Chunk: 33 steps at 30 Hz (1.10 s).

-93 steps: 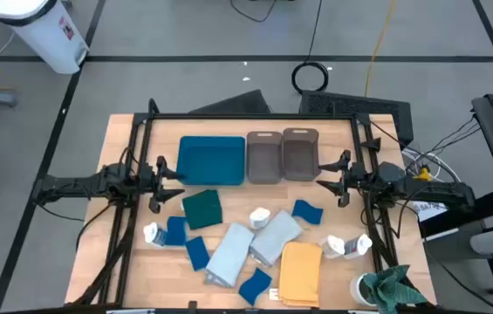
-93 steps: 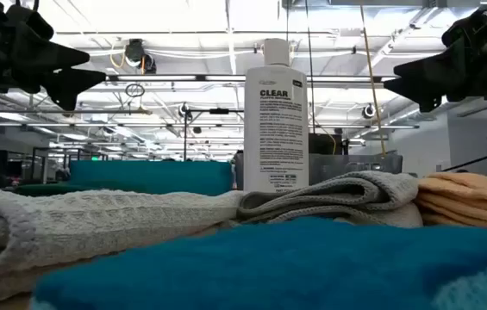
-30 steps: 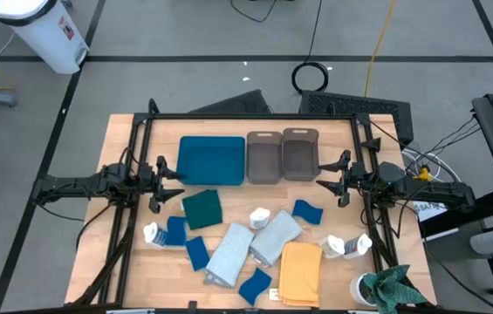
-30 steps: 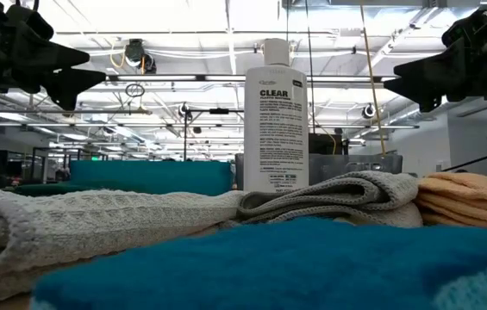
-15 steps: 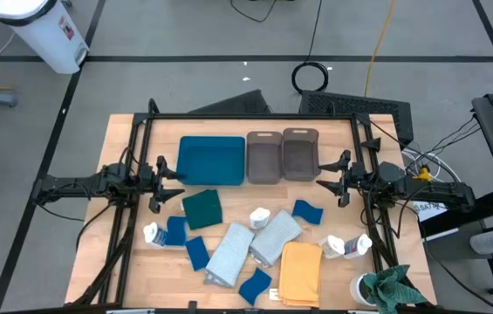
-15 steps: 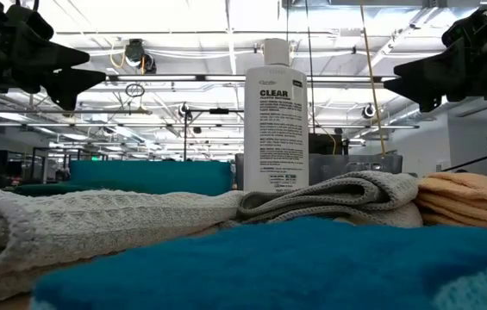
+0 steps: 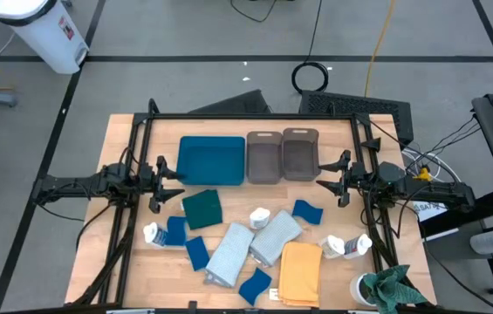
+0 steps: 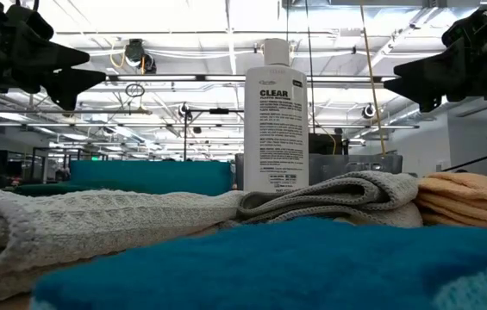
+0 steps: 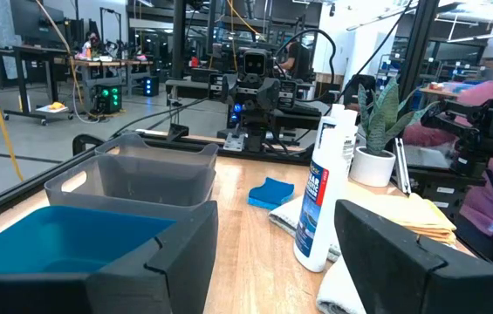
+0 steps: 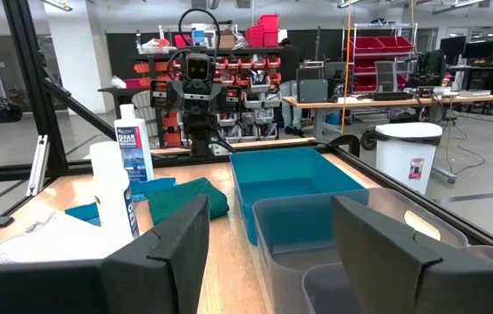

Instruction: Pick & Place Kitchen Items

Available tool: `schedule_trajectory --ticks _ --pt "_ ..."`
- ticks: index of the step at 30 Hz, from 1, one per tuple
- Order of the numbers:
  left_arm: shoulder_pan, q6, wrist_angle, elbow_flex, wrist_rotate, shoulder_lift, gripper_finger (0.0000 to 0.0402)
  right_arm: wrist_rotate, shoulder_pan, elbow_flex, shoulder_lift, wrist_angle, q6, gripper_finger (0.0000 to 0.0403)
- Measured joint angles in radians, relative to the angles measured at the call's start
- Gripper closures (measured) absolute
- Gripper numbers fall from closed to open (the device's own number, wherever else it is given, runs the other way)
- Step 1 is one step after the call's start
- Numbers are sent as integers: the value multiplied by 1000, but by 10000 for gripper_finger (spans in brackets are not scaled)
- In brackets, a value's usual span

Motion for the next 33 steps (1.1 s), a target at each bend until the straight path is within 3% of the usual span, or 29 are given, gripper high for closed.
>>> schedule_trajectory --ticks 33 --pt "0 8 17 0 -26 0 165 0 0 0 0 0 0 193"
